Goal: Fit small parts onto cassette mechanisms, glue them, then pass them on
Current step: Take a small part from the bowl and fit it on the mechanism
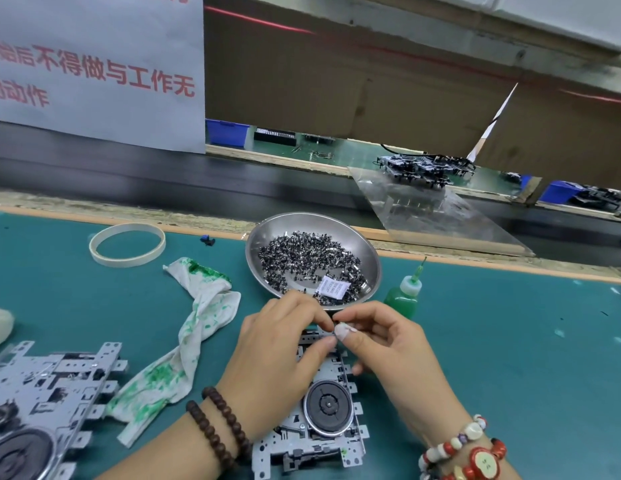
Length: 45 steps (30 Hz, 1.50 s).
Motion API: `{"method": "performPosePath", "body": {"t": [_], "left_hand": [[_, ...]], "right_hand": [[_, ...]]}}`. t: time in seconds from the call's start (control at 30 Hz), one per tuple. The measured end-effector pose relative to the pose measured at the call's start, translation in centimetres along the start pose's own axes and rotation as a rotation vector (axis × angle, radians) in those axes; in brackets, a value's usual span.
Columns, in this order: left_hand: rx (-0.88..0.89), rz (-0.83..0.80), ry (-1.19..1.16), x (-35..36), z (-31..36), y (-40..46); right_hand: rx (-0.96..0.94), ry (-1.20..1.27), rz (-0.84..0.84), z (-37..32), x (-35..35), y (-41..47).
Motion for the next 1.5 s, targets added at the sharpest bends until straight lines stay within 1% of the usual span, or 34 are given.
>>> {"method": "performPosePath", "body": {"t": [0.27, 0.43, 0.57, 0.73, 0.87, 1.1, 1.23, 1.4, 1.5], "left_hand": [[-0.013, 0.005, 0.0, 0.0, -0.1, 0.0], [-0.025, 0.016, -0.034, -0.1, -0.4, 0.1], [-0.044, 0.011, -0.059, -0.1, -0.8, 0.1], [-0.068, 0.017, -0.066, -0.1, -1.1, 0.1], [-0.106, -0.001, -0.041, 0.1, -1.4, 0.1], [-0.14, -0.047, -0.004, 0.4, -1.5, 0.2], [-0.135, -0.062, 0.011, 0.6, -1.5, 0.3], [-0.125, -0.055, 0.012, 0.6, -1.6, 0.3], [-0.107, -0.042, 0.009, 0.6, -1.7, 0.4]], "right_hand": [[0.048, -0.059, 0.001, 0.5, 0.0, 0.0], [0.017, -0.239, -0.035, -0.4, 0.2, -0.1], [-0.011, -0.319, -0.036, -0.9, 0.3, -0.1], [0.04, -0.314, 0.02, 0.2, -0.6, 0.1], [0.074, -0.306, -0.024, 0.8, -0.1, 0.2], [0.091, -0.342, -0.034, 0.8, 0.0, 0.2], [0.09, -0.359, -0.019, 0.7, -0.1, 0.1], [0.082, -0.469, -0.006, 0.2, -0.1, 0.0], [0.087, -0.482, 0.008, 0.0, 0.0, 0.0]]}}
Point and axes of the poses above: each hand's wrist, its own y-axis towards the middle knuckle, its own x-axis out of the palm, z = x × y, the point moved 10 cm from there along y, towards the middle knuckle, and after that the axes turned 14 degrees about -z, right-handed, at the moved point
